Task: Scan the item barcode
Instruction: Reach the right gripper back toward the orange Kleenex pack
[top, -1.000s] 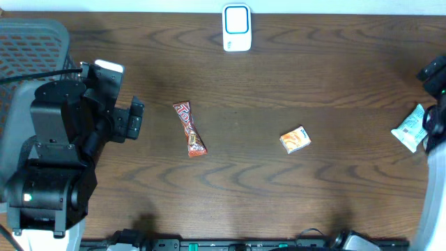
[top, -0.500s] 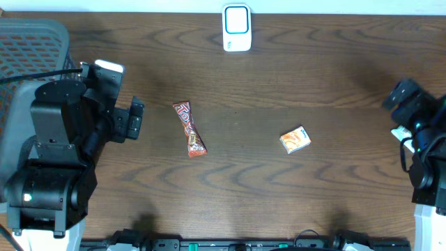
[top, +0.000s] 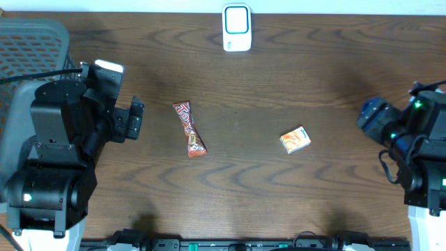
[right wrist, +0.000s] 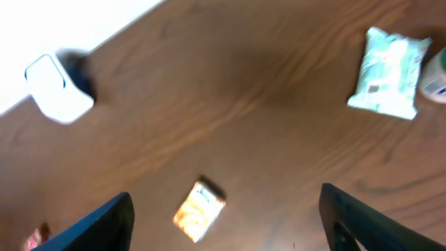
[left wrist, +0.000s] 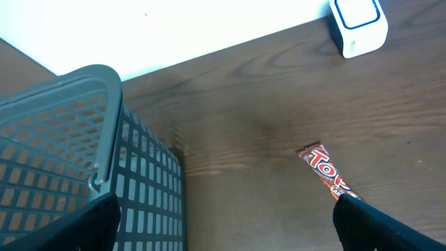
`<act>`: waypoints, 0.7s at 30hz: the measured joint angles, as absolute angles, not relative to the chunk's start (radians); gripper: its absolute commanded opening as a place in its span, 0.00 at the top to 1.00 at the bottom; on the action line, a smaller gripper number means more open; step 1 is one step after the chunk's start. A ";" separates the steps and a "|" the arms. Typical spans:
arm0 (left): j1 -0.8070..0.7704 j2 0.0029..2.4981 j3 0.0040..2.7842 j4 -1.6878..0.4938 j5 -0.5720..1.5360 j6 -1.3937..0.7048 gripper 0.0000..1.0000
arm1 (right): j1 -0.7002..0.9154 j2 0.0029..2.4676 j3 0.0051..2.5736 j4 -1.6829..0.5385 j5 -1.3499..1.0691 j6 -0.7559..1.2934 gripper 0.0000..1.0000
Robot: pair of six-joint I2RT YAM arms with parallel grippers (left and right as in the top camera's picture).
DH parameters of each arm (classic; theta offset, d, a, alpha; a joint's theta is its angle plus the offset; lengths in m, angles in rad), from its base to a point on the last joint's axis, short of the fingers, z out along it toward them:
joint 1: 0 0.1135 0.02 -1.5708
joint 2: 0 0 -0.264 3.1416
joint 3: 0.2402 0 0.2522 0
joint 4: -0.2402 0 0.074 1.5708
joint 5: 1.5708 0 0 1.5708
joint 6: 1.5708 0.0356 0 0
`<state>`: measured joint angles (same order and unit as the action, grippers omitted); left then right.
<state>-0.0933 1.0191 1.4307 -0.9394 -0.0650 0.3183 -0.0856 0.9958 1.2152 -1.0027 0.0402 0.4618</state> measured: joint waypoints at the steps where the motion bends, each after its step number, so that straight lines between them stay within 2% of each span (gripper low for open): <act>1: -0.093 1.019 1.430 -0.939 -0.065 0.318 0.02 | -0.068 0.996 1.215 -1.016 0.039 0.463 0.21; 7: -0.093 1.019 1.431 -0.939 -0.065 0.318 0.02 | 0.096 0.998 1.214 -1.053 0.022 0.464 0.17; 11: -0.093 1.019 1.431 -0.940 -0.065 0.318 0.02 | 0.219 1.023 1.192 -1.012 0.016 0.466 0.05; 14: -0.093 1.019 1.430 -0.940 -0.065 0.318 0.02 | 0.295 1.087 1.173 -0.971 0.014 0.465 0.01; 21: -0.093 1.019 1.430 -0.939 -0.065 0.318 0.02 | 0.418 1.316 1.158 -0.913 0.014 0.465 0.01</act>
